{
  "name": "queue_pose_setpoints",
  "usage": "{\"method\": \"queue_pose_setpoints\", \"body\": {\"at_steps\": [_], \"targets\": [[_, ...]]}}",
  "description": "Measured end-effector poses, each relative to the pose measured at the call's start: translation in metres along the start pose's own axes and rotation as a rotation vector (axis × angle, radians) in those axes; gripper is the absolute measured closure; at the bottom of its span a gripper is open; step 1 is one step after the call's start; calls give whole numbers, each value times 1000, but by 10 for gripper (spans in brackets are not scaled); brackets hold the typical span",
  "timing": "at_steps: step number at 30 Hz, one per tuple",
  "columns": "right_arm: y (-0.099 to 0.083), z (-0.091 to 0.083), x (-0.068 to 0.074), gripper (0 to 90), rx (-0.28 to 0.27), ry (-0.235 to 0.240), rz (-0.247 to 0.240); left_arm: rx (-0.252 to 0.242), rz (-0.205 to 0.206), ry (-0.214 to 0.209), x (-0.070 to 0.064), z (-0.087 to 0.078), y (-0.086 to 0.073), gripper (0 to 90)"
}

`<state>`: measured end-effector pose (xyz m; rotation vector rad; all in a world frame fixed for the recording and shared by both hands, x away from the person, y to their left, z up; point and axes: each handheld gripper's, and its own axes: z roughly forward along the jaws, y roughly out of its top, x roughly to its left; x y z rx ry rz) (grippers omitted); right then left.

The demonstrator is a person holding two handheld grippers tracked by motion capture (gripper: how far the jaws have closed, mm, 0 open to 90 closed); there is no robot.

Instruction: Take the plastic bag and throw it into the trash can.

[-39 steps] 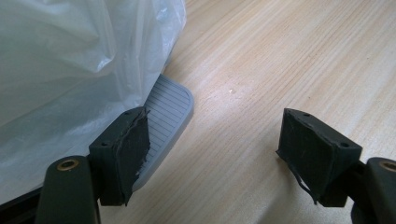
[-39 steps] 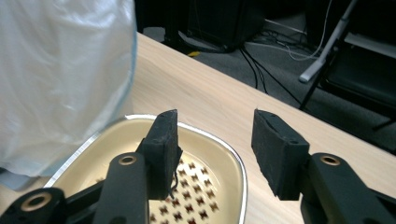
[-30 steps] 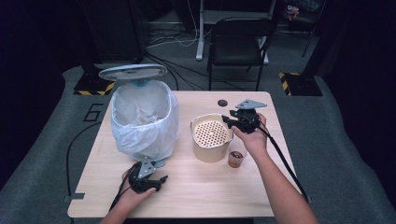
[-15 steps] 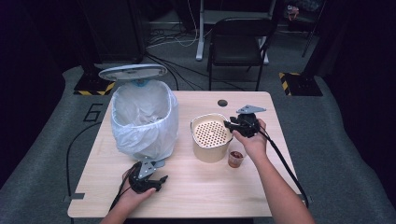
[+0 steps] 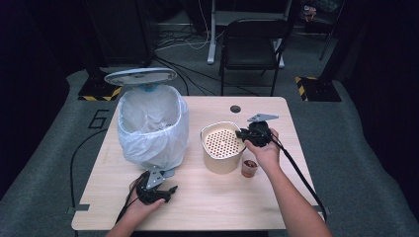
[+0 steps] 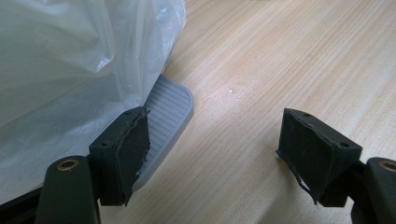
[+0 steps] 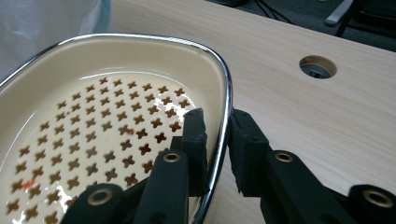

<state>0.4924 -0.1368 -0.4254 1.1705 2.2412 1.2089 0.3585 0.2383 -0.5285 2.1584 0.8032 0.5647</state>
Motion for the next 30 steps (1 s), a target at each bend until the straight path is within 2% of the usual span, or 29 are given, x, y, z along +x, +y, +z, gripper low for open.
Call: {"method": "queue_pose_setpoints", "body": {"at_steps": [10, 19, 20, 30], "targets": [[-5, -4, 17, 812, 7, 55, -14, 2, 2, 2, 0, 0, 0, 246], [-12, -11, 33, 815, 14, 102, -43, 3, 2, 2, 0, 0, 0, 247], [-13, -12, 35, 815, 13, 109, -57, 2, 3, 2, 0, 0, 0, 247], [-25, -25, 51, 812, 20, 153, -58, 2, 3, 3, 0, 0, 0, 246]]}}
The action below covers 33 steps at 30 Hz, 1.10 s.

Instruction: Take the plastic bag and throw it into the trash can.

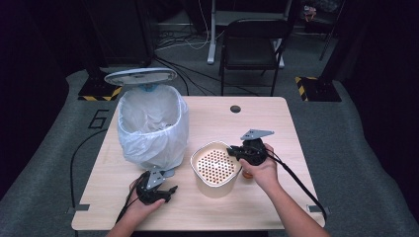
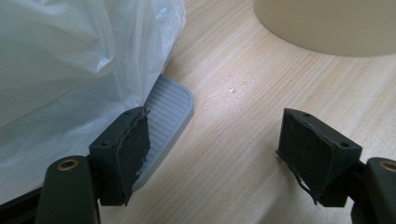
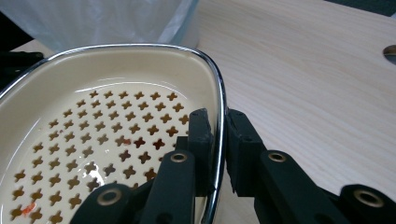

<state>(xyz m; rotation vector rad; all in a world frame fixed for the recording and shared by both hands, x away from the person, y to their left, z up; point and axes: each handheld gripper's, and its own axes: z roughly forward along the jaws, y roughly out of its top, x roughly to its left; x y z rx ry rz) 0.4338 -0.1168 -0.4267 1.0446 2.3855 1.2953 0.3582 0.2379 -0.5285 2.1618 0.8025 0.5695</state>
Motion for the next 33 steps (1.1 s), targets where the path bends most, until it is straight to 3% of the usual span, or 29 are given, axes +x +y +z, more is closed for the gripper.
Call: {"method": "queue_pose_setpoints", "body": {"at_steps": [6, 15, 24, 33], "targets": [[-5, -5, 9, 791, 3, 28, 10, 0, 3, 5, 0, 0, 0, 246], [-2, -19, 9, 595, -64, 17, 11, 0, 4, 6, 0, 0, 0, 247], [2, -47, -7, 471, -113, -31, 22, 0, 3, 6, -1, 0, 0, 246], [-10, -69, -24, 439, -138, -94, 30, 0, 3, 6, 0, 0, 0, 246]]}}
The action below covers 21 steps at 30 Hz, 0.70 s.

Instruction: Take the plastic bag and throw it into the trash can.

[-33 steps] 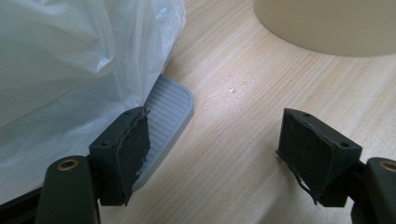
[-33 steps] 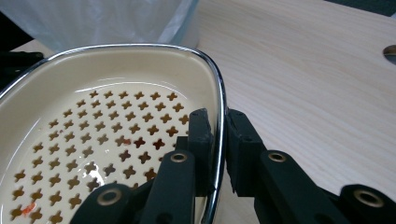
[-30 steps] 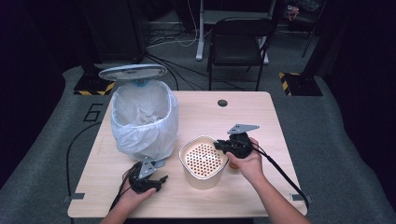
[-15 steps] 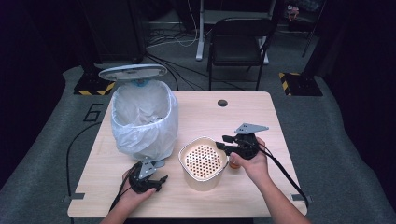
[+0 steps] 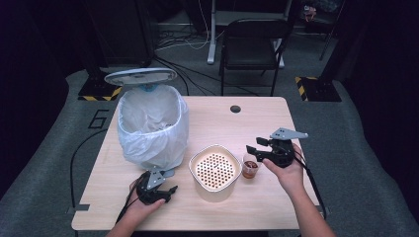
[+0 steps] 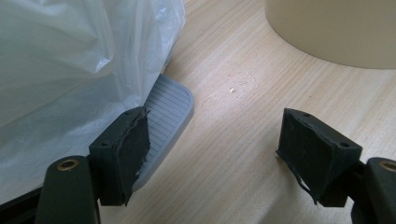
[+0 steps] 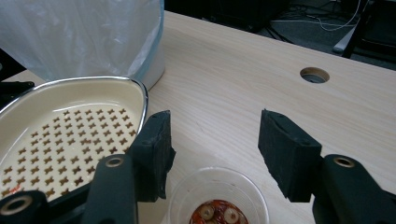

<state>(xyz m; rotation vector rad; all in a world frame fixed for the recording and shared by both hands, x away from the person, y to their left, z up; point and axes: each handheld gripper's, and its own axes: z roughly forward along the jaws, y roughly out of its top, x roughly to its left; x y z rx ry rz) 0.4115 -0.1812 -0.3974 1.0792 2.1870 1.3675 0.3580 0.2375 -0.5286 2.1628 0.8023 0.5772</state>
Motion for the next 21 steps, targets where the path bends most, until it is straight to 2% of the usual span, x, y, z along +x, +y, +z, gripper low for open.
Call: {"method": "queue_pose_setpoints", "body": {"at_steps": [1, 3, 10, 19, 21], "targets": [[-3, -2, -2, 414, 2, -12, -1, -3, 1, 5, 0, 0, 0, 247], [-6, -4, -4, 426, 7, -29, -7, -3, 2, 6, 0, 0, 0, 246], [-22, -8, -10, 394, 10, -33, -12, 1, 0, -1, 0, 0, 0, 246], [-44, -9, -13, 243, 10, -41, 0, 0, 1, 0, 0, 0, 0, 246], [-48, -8, -12, 205, 6, -46, -15, 1, 0, 0, 0, 0, 0, 246]]}}
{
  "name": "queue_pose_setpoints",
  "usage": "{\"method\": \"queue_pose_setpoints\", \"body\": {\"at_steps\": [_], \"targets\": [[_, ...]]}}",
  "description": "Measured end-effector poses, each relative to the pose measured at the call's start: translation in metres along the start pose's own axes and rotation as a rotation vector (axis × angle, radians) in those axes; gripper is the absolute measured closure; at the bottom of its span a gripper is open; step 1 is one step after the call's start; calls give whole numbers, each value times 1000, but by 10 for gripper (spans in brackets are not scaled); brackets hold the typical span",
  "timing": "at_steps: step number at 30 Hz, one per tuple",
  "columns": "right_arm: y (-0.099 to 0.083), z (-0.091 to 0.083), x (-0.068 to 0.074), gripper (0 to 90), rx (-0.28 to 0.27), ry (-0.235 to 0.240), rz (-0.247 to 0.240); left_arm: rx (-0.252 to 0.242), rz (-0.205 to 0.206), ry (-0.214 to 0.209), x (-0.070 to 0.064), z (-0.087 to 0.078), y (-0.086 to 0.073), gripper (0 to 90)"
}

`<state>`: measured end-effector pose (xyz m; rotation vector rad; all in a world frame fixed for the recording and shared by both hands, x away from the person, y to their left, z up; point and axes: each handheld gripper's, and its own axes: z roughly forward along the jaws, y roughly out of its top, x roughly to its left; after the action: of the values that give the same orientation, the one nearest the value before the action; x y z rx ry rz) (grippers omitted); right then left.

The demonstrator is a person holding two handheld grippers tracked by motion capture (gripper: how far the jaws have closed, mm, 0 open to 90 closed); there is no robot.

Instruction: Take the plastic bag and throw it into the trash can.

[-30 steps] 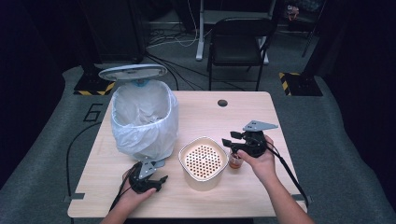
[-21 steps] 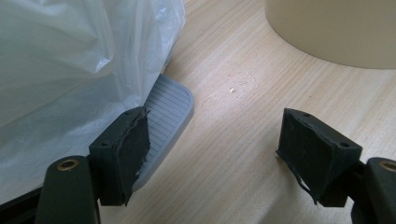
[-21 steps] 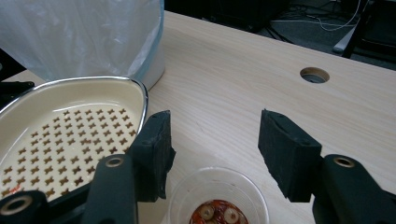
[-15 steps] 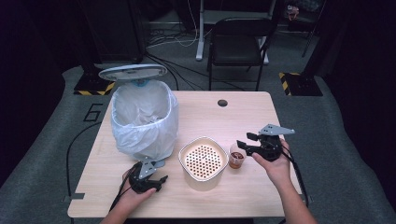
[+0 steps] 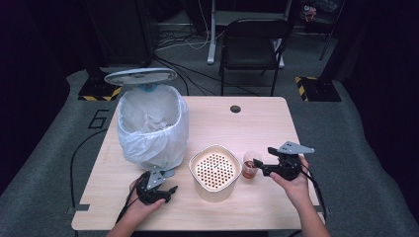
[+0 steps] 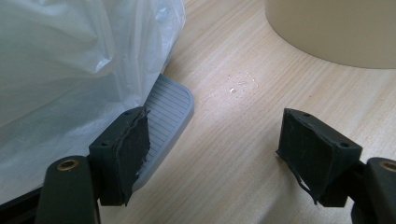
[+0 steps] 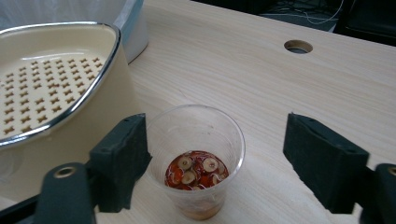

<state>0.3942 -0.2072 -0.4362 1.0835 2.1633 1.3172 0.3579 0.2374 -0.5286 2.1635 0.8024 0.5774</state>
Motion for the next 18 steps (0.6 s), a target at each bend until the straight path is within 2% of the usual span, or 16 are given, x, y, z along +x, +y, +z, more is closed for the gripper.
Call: {"method": "queue_pose_setpoints", "body": {"at_steps": [3, 6, 10, 18], "targets": [[-4, 1, 3, 142, 8, -19, -16, 1, 0, -1, 0, 0, 0, 246], [-6, 3, 8, 119, 19, -10, -41, 0, 0, 0, 0, 0, 0, 246], [-10, 9, 12, 86, 57, -7, -45, -1, 0, 0, 0, 0, 0, 246], [-20, 20, 10, 109, 85, 11, -22, -1, -2, -1, 0, 0, 0, 246]]}}
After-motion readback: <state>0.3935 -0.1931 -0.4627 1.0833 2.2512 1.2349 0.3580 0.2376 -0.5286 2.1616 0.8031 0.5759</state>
